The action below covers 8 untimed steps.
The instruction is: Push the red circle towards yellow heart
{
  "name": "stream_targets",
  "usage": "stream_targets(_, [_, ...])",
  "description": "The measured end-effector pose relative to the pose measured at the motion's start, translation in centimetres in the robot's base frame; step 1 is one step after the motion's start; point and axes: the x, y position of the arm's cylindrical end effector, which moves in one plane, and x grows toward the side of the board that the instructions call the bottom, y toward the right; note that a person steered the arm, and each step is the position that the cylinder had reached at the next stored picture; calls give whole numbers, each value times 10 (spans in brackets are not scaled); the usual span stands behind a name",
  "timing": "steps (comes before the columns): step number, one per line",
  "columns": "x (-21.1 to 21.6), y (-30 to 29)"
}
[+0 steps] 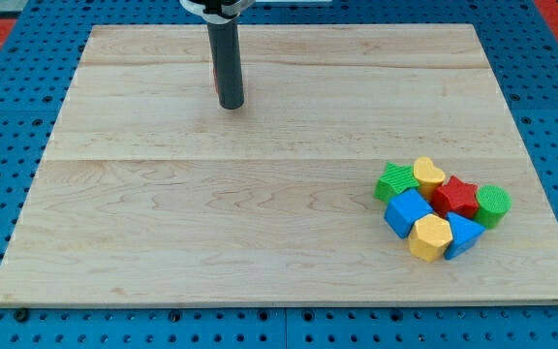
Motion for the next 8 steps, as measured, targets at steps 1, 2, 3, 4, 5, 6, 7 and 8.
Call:
stream_targets(1, [-21,-82])
stream_targets(2, [-59,-72])
stream_targets(3, [-62,-2])
stream_targets(4, [24,65])
stream_targets(5, [43,111])
stream_targets(6, [35,44])
stream_targets(7, [11,48])
stream_targets(8, [16,102])
